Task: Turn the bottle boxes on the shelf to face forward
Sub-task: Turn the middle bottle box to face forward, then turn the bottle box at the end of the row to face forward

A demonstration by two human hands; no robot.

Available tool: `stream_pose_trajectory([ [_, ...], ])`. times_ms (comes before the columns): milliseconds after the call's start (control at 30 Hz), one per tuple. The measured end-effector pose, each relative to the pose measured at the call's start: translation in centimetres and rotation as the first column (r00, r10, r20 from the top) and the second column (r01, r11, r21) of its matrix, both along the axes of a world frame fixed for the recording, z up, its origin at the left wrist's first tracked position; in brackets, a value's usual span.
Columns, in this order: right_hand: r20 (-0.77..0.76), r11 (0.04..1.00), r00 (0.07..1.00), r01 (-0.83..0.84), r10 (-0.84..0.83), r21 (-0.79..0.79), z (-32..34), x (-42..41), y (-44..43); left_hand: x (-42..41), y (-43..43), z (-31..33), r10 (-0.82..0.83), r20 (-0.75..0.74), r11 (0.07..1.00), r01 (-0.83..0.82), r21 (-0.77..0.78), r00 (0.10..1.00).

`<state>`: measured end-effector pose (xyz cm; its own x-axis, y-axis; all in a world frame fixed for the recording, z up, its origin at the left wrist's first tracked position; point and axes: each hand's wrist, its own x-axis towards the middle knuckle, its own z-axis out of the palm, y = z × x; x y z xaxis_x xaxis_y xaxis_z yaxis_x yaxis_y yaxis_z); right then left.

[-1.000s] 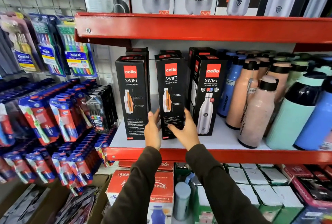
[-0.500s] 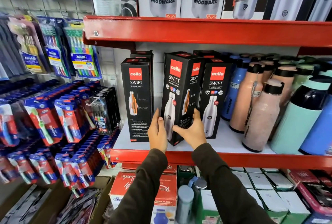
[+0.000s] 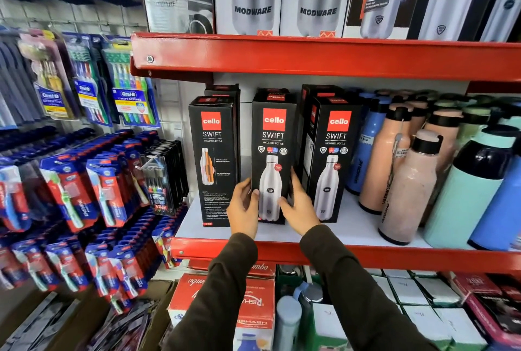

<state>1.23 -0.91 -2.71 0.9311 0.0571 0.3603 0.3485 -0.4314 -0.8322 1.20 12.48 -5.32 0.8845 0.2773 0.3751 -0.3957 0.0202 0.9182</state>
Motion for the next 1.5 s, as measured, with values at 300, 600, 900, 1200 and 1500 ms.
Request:
stream_pose_trajectory([
  [300,-0.024,0.995,0.996,0.085,-0.086,-0.044,-0.8,1.2,0.2,0.7,-1.2,0.0,0.103,-0.025,0.994,-0.101,0.047,0.994],
  [600,0.023,0.979,0.979,0.202,-0.202,0.01,-1.5,0.7,0.3,0.4,-1.7,0.0,0.159,-0.04,0.983,-0.154,0.1,0.986],
  [900,0.152,0.947,0.954,0.22,-0.26,0.236,-1.8,-3.5,0.4,-4.4,-1.6,0.8,0.181,0.07,0.982,-0.184,0.039,0.981],
  [1200,0.168,0.969,0.986,-0.032,-0.01,0.246,-1.0,-4.9,4.9,-5.4,3.4,1.8,0.405,0.207,0.914,-0.404,-0.047,0.891],
  [1500,-0.069,0.982,0.986,-0.141,0.151,0.125,-0.5,-2.3,10.2,-2.0,9.5,3.0,-0.019,-0.156,0.986,-0.007,-0.166,0.988],
])
